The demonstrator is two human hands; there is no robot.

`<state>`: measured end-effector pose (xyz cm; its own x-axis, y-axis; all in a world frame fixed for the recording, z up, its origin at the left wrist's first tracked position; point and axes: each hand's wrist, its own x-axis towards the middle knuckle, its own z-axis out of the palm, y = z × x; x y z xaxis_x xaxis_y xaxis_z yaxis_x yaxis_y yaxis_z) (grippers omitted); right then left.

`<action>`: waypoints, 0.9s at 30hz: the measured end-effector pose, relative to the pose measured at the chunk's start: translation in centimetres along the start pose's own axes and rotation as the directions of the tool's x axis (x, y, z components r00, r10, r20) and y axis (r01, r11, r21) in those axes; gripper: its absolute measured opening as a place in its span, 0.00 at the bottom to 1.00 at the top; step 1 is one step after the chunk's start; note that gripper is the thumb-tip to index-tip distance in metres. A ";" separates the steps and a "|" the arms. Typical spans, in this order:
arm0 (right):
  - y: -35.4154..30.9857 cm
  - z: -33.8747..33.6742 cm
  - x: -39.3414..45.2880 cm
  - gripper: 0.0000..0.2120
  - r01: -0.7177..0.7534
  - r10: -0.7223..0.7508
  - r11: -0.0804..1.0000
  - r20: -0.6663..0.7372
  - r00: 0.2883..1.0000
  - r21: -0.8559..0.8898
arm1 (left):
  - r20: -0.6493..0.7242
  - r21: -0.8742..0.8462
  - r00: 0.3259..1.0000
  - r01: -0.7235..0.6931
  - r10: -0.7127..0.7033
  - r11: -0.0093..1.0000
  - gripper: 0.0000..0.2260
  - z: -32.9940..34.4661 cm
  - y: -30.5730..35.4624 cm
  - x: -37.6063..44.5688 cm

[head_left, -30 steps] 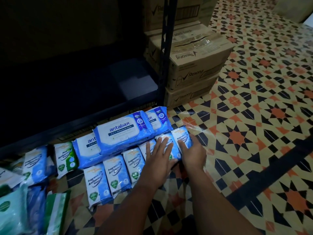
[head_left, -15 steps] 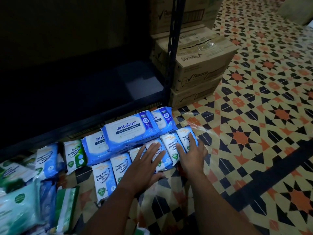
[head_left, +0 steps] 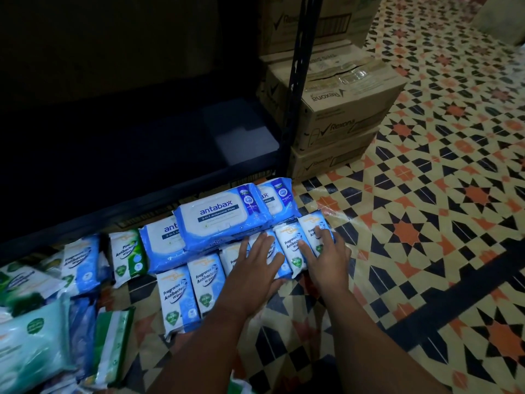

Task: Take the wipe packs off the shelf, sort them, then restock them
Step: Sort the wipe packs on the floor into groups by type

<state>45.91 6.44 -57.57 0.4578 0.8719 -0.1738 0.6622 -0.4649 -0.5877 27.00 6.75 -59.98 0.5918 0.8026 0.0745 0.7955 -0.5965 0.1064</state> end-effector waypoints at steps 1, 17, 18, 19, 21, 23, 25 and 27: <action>0.1 0.0 0.0 0.28 0.004 -0.004 1.000 -0.002 1.000 -0.001 | -0.006 0.009 1.000 0.015 -0.015 1.000 0.19 0.1 0.3 -0.1; -1.8 0.3 0.1 0.28 -0.108 0.112 0.991 0.043 0.993 -0.084 | -0.069 -0.208 0.998 -0.012 -0.003 0.978 0.32 -1.8 -1.8 -2.3; -2.1 0.2 0.0 0.28 -0.120 0.123 0.990 0.049 0.991 -0.068 | -0.077 -0.207 0.997 -0.020 0.004 0.978 0.31 -2.3 -2.4 -3.5; -2.2 0.1 0.0 0.29 -0.127 0.130 0.990 0.056 0.990 -0.053 | -0.081 -0.199 0.997 -0.020 0.004 0.980 0.31 -2.8 -3.1 -4.7; -2.3 -0.1 -0.1 0.31 -0.127 0.130 0.991 0.074 0.989 -0.041 | -0.065 -0.167 0.997 0.020 -0.031 0.986 0.31 -3.3 -4.6 -7.5; -2.2 -0.3 -0.3 0.33 -0.113 0.119 0.992 0.103 0.988 -0.063 | -0.042 -0.142 0.995 0.082 -0.089 0.986 0.32 -3.5 -6.2 -10.2; -2.2 -0.4 -0.4 0.32 -0.097 0.105 0.993 0.126 0.986 -0.070 | -0.009 -0.131 0.993 0.118 -0.120 0.984 0.33 -3.5 -7.3 -12.0; -2.3 -0.3 -0.6 0.32 -0.091 0.100 0.993 0.134 0.986 -0.068 | 0.021 -0.140 0.991 0.137 -0.135 0.981 0.33 -3.2 -7.8 -12.7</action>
<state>44.34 6.96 -55.90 0.4382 0.8338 -0.3357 0.6565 -0.5520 -0.5141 12.82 1.21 -58.57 0.4815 0.8756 0.0390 0.8429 -0.4748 0.2531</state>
